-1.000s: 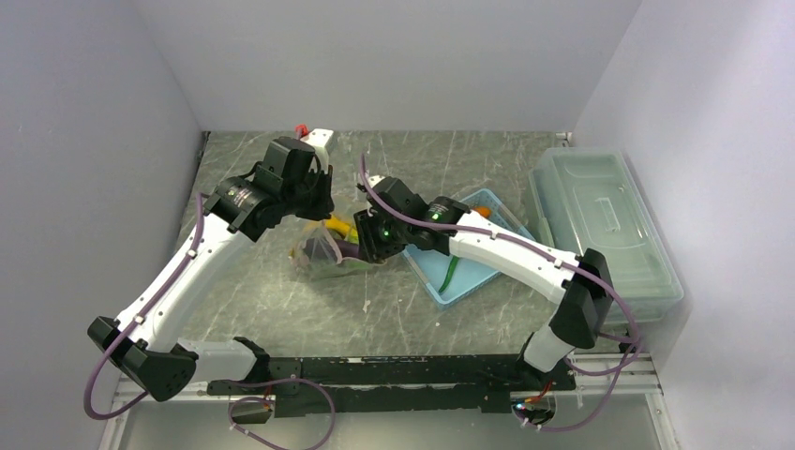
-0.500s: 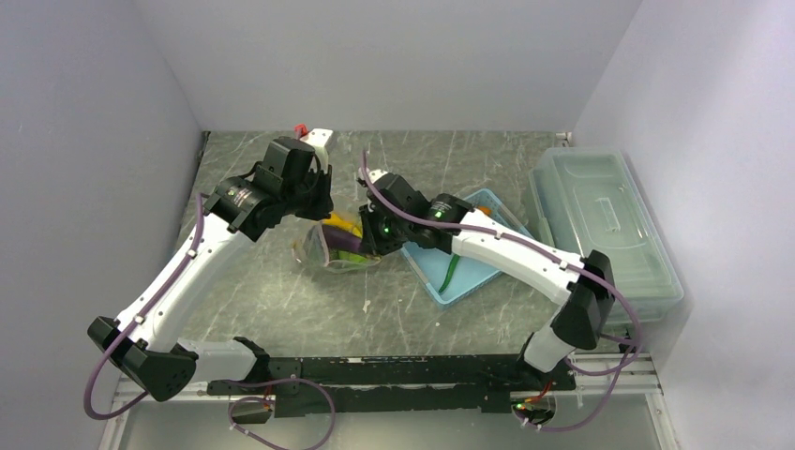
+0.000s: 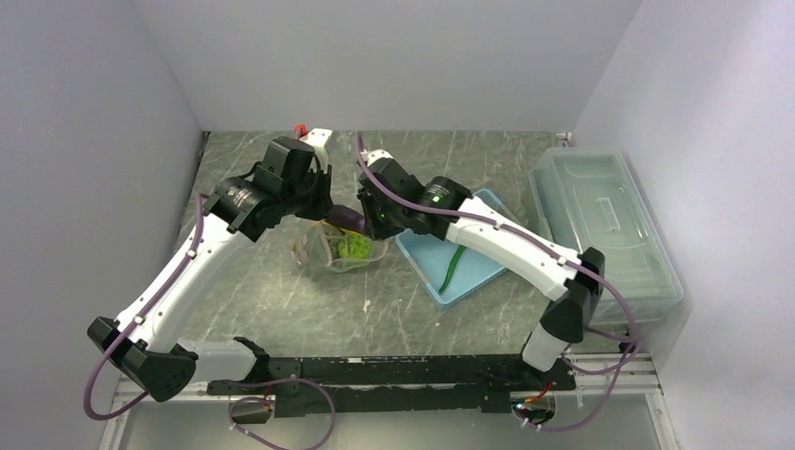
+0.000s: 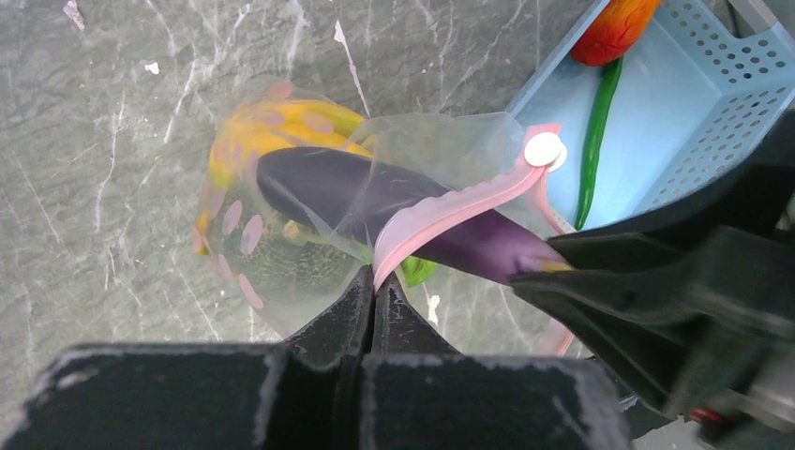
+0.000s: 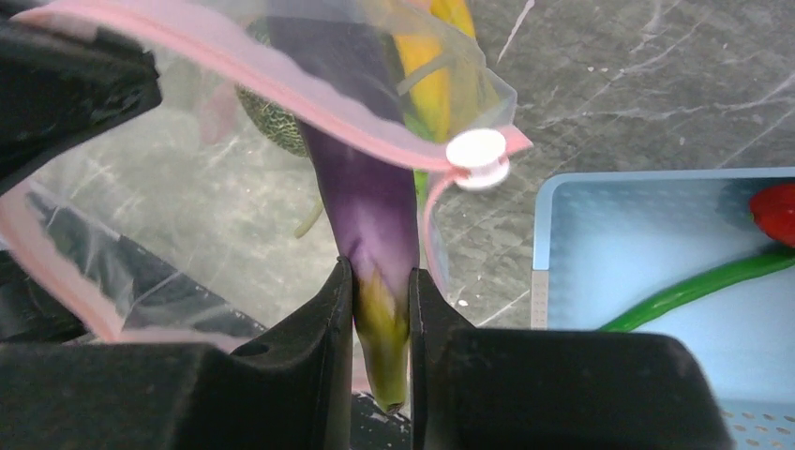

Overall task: Place the food in the zip-top bag and seal the zipper
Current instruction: Place the fake vegetable in the zipper food storage bag, then pick up the fake fruit from the bin.

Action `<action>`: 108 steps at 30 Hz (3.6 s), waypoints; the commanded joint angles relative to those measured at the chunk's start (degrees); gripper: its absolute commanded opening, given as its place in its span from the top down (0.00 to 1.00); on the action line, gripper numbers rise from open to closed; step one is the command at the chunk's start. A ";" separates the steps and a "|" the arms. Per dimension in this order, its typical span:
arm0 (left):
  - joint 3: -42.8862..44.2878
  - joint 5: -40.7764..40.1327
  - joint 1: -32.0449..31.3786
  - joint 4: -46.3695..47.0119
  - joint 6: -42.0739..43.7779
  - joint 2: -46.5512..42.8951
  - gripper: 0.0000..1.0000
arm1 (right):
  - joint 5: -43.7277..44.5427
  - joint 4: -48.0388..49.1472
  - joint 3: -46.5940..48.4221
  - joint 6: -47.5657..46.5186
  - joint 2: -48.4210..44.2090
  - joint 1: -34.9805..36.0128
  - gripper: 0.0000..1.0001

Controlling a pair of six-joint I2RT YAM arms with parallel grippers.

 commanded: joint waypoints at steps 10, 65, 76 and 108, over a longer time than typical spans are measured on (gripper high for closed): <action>-0.62 4.87 -0.23 2.26 -3.84 -4.41 1.00 | 4.93 -5.12 10.43 1.72 9.72 0.59 1.00; -2.22 1.04 -0.21 2.71 -2.83 -3.23 1.00 | 15.00 0.12 -8.77 0.45 -14.95 -7.31 0.34; -2.70 1.53 -0.21 3.55 -2.03 -3.34 1.00 | 13.80 3.97 -23.35 4.61 -20.40 -20.96 0.27; -4.64 1.92 -0.23 2.46 -2.69 -5.45 1.00 | 10.04 27.64 -41.68 22.86 -9.76 -33.77 0.35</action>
